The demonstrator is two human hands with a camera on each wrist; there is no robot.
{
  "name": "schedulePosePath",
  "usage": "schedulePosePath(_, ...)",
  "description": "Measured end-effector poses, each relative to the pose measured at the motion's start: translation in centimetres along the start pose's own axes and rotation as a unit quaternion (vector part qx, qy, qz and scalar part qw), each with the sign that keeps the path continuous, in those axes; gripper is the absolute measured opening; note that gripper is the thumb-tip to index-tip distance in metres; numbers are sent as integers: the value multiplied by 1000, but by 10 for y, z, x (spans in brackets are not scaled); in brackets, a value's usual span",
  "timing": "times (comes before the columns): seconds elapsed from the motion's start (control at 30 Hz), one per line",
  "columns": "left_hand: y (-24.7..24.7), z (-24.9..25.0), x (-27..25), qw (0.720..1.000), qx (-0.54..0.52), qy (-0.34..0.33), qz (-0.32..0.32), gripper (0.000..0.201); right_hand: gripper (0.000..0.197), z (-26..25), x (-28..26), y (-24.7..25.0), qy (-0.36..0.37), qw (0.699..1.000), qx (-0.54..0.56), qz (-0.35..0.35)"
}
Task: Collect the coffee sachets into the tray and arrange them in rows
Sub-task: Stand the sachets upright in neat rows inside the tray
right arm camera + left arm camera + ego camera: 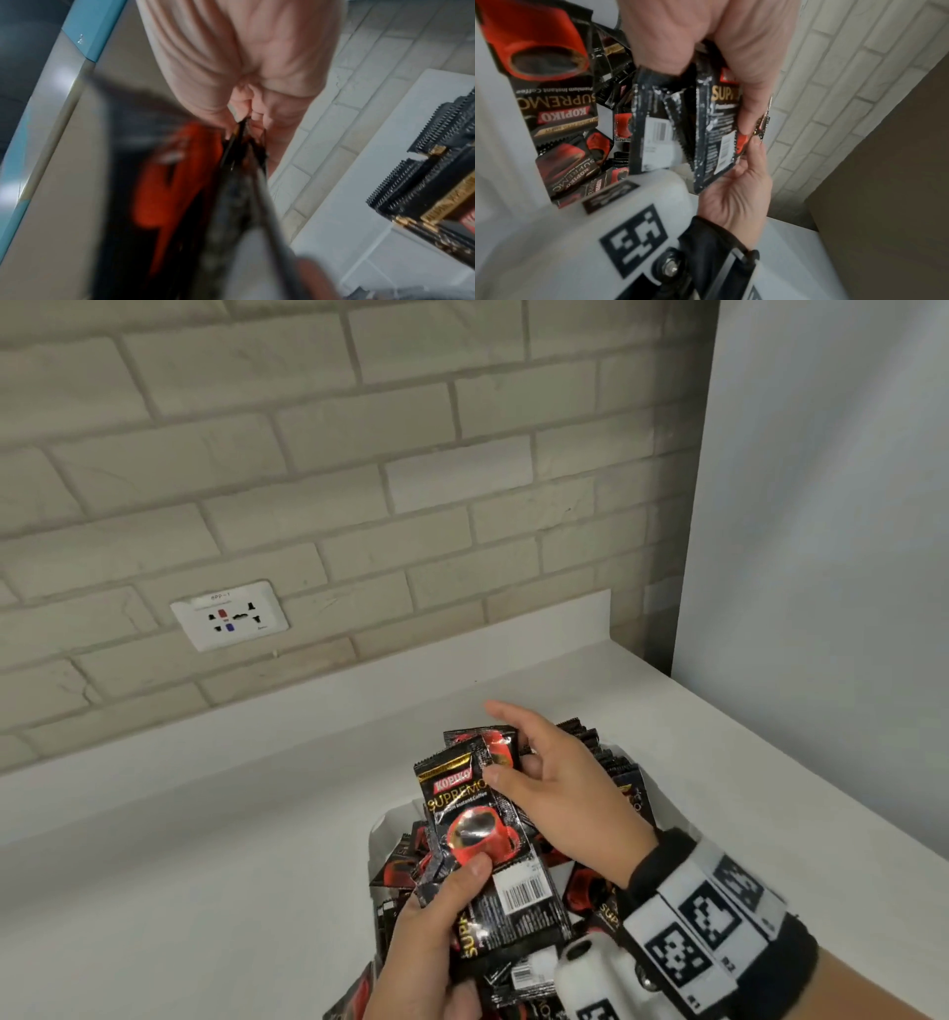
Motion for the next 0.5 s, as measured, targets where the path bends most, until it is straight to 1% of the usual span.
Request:
schedulePosePath(0.07, 0, -1, 1, 1000, 10, 10, -10, 56, 46, 1, -1, -2, 3, 1000, 2, 7)
schedulePosePath(0.13, -3, -2, 0, 1000, 26, 9, -13, 45, 35, 2, -3, -6, 4, 1000, 4, 9)
schedulePosePath(0.2, -6, 0, -2, 999, 32, -10, -7, 34, 22, 1, -7, -11, 2, 1000, -10, 6)
schedulePosePath(0.23, -6, 1, -2, 999, 37, -25, -2, 27, 19, 0, -9, -12, 2, 1000, -22, 0)
schedulePosePath(0.27, -5, 2, -2, 998, 42, -37, -2, 24, 19, -1, -11, -12, 2, 1000, -25, -9)
schedulePosePath(0.3, -4, 3, -2, 998, 49, -47, -4, 25, 23, -1, -12, -13, 0, 1000, -18, -20)
schedulePosePath(0.37, 0, 5, 0, 996, 66, -66, 0, 37, 34, 0, -14, -12, -7, 1000, 2, -31)
schedulePosePath(0.4, 4, 7, 1, 994, 72, -79, 8, 41, 38, 1, -14, -11, -22, 999, 21, -33)
schedulePosePath(0.47, 12, 11, 2, 991, 75, -107, 31, 47, 41, 9, -18, -10, -98, 989, 106, -31)
schedulePosePath(0.5, 17, 12, 2, 990, 68, -118, 43, 46, 44, 14, -21, -9, -145, 975, 166, -32)
Point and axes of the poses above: each hand's wrist, its own x-axis towards the middle knuckle, its own y-axis out of the back of the hand, z = x × y, the point moved 3 cm from there along x, towards the middle knuckle, and after that the axes turned 9 degrees about z, right-handed, at the moved point
